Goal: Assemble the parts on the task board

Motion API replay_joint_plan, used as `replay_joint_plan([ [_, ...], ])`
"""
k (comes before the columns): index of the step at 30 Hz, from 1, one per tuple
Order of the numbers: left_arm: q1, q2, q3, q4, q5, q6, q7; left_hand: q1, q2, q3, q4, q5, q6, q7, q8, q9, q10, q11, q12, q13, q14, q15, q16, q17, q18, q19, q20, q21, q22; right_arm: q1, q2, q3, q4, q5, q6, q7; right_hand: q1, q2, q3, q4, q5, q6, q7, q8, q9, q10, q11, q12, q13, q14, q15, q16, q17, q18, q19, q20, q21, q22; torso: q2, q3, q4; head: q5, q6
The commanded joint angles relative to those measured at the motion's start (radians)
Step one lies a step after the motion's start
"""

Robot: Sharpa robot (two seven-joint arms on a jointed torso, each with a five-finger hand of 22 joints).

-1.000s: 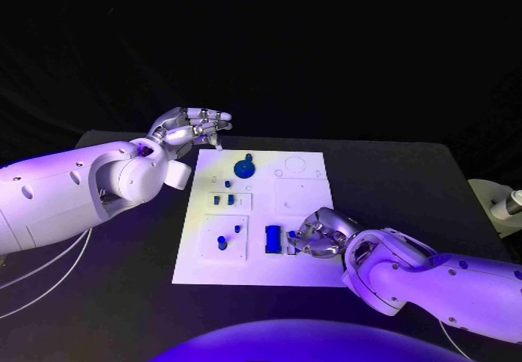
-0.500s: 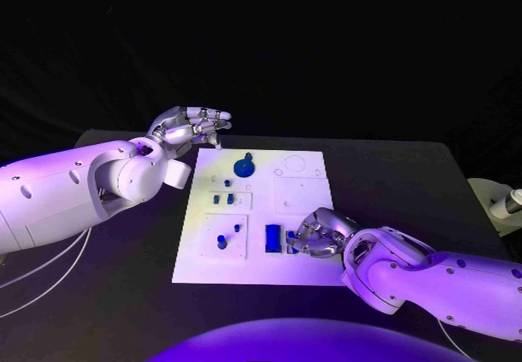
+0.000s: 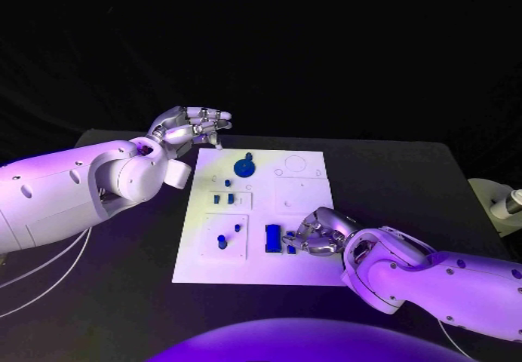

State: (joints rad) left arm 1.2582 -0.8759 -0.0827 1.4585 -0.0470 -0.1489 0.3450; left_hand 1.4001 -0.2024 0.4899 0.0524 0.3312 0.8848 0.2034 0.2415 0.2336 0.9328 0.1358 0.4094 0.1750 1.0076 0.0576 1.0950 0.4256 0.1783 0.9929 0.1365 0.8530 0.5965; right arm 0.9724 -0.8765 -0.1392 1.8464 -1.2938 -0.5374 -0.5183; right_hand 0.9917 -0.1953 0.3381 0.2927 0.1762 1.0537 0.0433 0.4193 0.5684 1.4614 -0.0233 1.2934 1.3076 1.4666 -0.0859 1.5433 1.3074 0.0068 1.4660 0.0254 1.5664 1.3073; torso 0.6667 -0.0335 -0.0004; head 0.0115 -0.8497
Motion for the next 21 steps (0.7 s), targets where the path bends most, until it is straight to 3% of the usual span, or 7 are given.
replay_joint_plan([
  [1, 0.001, 0.001, 0.001, 0.003, 0.003, 0.015, 0.003, -0.003, 0.006, 0.006, 0.002, 0.004, -0.008, -0.001, 0.004, 0.001, -0.006, 0.001, 0.004, 0.001, -0.007, -0.001, 0.007, -0.001, 0.006, 0.000, 0.006, -0.001, 0.001, -0.001, -0.003, 0.000, 0.002, -0.024, 0.001, 0.008, 0.006, 0.006, -0.010, -0.003, -0.001, 0.000, 0.005, -0.004, 0.001, 0.012, -0.002, -0.005, 0.092, 0.089, -0.002, 0.001, 0.186, -0.005, 0.102, -0.006, -0.006, 0.261, 0.000, 0.0009, -0.0004, 0.001, 0.000],
  [11, 0.001, -0.002, 0.001, 0.004, 0.003, 0.016, 0.003, -0.003, 0.006, 0.006, 0.002, 0.004, -0.008, -0.001, 0.004, 0.001, -0.006, 0.001, 0.004, 0.001, -0.007, -0.001, 0.007, -0.001, 0.006, 0.000, 0.006, -0.001, 0.001, -0.001, -0.028, 0.000, 0.014, 0.000, 0.058, 0.068, 0.110, 0.003, -0.023, -0.016, 0.026, -0.001, 0.005, -0.007, -0.002, 0.015, -0.002, 0.001, 0.098, 0.090, -0.002, 0.002, 0.191, -0.006, 0.104, -0.007, 0.000, 0.262, 0.001, 0.0015, -0.0007, 0.004, 0.003],
  [21, 0.001, -0.004, 0.001, 0.004, 0.003, 0.016, 0.002, -0.003, 0.006, 0.006, 0.002, 0.004, -0.008, -0.001, 0.004, 0.001, -0.006, 0.001, 0.004, 0.001, -0.007, -0.001, 0.007, -0.001, 0.006, 0.000, 0.006, -0.001, 0.001, -0.005, -0.048, 0.000, 0.030, 0.006, 0.082, 0.095, 0.128, -0.004, -0.032, -0.015, 0.017, 0.000, 0.006, -0.008, -0.003, 0.015, -0.001, 0.001, 0.099, 0.091, -0.001, 0.003, 0.192, -0.006, 0.104, -0.006, 0.000, 0.262, 0.000, 0.0008, -0.0014, 0.005, 0.003],
])
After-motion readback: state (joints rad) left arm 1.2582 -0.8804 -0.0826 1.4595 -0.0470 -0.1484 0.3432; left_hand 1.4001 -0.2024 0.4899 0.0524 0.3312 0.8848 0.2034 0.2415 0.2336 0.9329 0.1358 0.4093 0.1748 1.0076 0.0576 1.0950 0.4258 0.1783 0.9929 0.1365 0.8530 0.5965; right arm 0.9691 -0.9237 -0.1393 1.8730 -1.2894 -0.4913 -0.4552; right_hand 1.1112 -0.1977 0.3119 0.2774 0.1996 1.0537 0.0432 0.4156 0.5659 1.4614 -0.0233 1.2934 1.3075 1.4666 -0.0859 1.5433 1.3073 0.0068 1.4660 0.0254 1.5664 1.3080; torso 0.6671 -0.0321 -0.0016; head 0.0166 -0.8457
